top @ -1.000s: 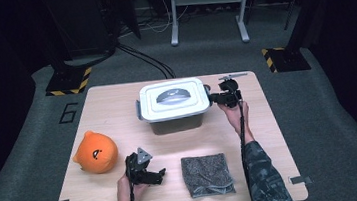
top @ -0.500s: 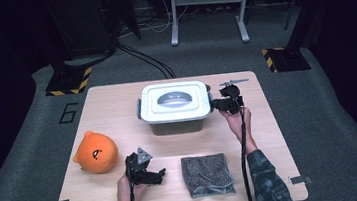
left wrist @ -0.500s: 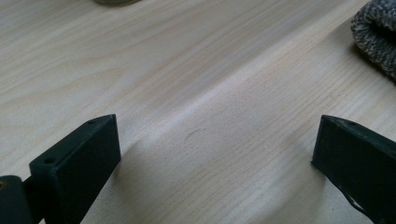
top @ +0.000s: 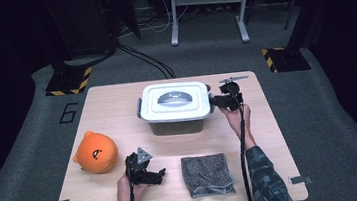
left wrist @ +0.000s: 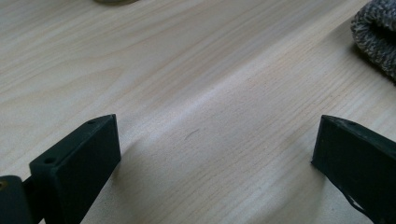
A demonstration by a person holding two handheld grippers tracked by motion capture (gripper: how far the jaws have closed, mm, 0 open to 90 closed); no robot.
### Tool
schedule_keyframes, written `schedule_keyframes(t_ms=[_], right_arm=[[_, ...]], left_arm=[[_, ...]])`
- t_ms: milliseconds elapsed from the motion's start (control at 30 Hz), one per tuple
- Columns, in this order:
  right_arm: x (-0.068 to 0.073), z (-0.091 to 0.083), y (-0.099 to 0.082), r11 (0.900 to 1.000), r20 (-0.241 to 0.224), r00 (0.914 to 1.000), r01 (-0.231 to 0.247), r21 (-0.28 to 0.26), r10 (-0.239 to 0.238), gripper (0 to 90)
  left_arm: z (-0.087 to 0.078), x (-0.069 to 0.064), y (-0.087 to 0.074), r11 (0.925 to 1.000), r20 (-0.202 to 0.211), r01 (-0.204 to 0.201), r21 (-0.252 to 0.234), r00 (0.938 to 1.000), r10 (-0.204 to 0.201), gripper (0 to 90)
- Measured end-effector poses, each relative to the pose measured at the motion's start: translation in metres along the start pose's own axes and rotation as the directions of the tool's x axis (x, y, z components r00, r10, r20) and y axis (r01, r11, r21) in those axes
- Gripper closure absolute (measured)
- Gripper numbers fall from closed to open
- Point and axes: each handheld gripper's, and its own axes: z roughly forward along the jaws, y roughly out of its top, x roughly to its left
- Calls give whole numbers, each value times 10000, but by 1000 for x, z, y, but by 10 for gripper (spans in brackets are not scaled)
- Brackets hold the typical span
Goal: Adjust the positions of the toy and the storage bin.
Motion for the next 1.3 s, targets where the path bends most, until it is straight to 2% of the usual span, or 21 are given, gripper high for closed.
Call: schedule_keyframes(t_ms=[167,200,267,333,400,533,567,733,900,1100,1200,1233,1267,1300], right_arm=[[-3,6,7,10000,86,10000,3,-88,-2,787],[-2,7,8,9999,104,9999,-108,-41,108,790],[-2,7,8,10000,152,9999,59,-28,-59,794],[-2,6,8,10000,163,9999,2,-2,-2,794],[-2,6,7,9999,94,9999,-45,92,44,779],[-1,7,7,9999,187,9998,-7,164,4,776],[0,7,7,9997,281,9996,66,234,-73,776],[5,5,8,9994,537,9986,-12,359,-8,776],[6,-1,4,9988,632,9980,-99,488,68,772],[9,-10,-1,9977,838,9964,102,673,-159,767],[7,-12,-3,9978,707,9973,129,656,-176,759],[6,-13,-3,9977,577,9982,101,664,-139,739],[3,-13,-3,9976,511,9985,161,670,-195,679],[3,-13,-3,9976,511,9985,161,670,-195,679]], left_arm=[[0,0,0,10000,24,-7,52,10000,7,6],[0,0,0,10000,14,51,0,10000,-51,6],[0,-1,0,10000,-24,42,-43,10000,-42,7],[0,-1,0,10000,-12,48,-34,10000,-48,8],[0,0,0,10000,-13,-55,24,10000,55,9],[0,-1,0,10000,-20,44,-75,10000,-44,8],[0,0,0,10000,-19,-54,-5,10000,54,9],[0,0,0,10000,-1,-34,4,10000,34,9],[0,0,0,10000,-19,-46,-13,10000,46,9],[0,-1,0,10000,-37,39,-78,10000,-39,9],[0,-1,0,10000,-33,39,-50,10000,-39,7],[0,-1,0,10000,-7,63,-47,10000,-63,7],[0,-1,0,10000,-13,55,-44,10000,-55,7],[0,-1,0,10000,-13,55,-44,10000,-55,7]])
